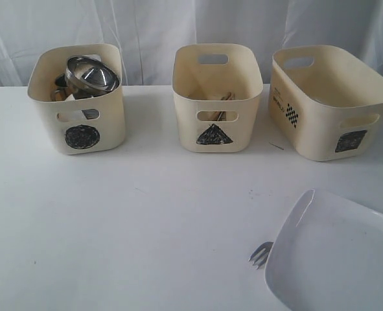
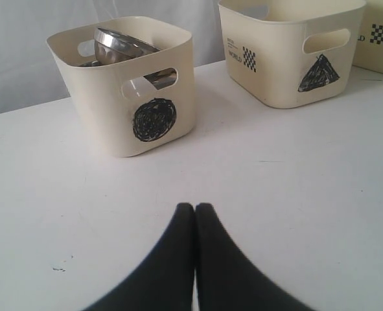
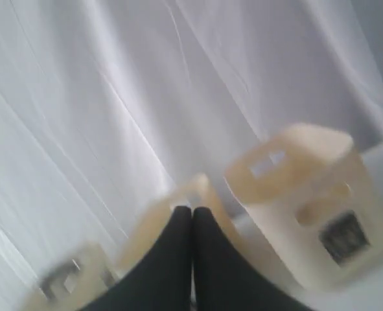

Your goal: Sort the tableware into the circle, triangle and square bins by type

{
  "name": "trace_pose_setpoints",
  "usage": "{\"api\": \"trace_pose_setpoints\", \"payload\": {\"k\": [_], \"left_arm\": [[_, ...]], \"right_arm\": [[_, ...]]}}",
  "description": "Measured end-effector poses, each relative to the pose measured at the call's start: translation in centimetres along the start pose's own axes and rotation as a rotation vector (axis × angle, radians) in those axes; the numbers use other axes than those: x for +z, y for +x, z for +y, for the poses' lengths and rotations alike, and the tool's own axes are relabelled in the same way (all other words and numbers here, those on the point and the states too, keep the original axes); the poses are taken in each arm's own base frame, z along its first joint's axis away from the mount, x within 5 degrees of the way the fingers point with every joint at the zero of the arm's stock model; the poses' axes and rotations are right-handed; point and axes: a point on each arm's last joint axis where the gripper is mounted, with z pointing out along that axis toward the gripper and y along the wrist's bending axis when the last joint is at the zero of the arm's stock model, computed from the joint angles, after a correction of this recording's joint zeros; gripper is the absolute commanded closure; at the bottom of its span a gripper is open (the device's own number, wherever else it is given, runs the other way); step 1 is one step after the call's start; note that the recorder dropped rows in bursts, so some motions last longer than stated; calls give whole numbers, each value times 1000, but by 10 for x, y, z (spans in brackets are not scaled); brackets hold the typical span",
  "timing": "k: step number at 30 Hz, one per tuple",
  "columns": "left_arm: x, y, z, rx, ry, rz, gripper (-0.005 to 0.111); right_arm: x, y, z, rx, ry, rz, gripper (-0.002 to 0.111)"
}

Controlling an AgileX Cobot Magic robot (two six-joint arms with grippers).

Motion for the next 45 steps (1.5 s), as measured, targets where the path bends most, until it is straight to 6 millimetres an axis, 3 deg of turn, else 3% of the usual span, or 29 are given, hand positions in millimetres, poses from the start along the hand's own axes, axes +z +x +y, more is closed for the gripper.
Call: {"api": "trace_pose_setpoints", "payload": {"k": [5, 9, 20, 30, 34, 40, 45], "left_arm": [[0, 0, 0, 0, 0, 2, 107], [0, 0, 0, 0, 0, 1, 107], [0, 0, 0, 0, 0, 1, 107], [0, 0, 0, 0, 0, 1, 107], [0, 0, 0, 0, 0, 1, 107], [0, 0, 0, 0, 0, 1, 107], [0, 0, 0, 0, 0, 1, 107]], "right_arm": [[-5, -36, 18, 104, -136, -275, 108], [-12, -52, 24, 151, -225, -437, 108], [-15, -58, 25, 133, -240, -509, 108], [-10, -49, 22, 110, -186, -406, 108], [-9, -54, 33, -21, -182, -317, 108], [-3, -88, 53, -232, 22, 0, 108], [32, -101, 66, -389, 121, 381, 108]]}}
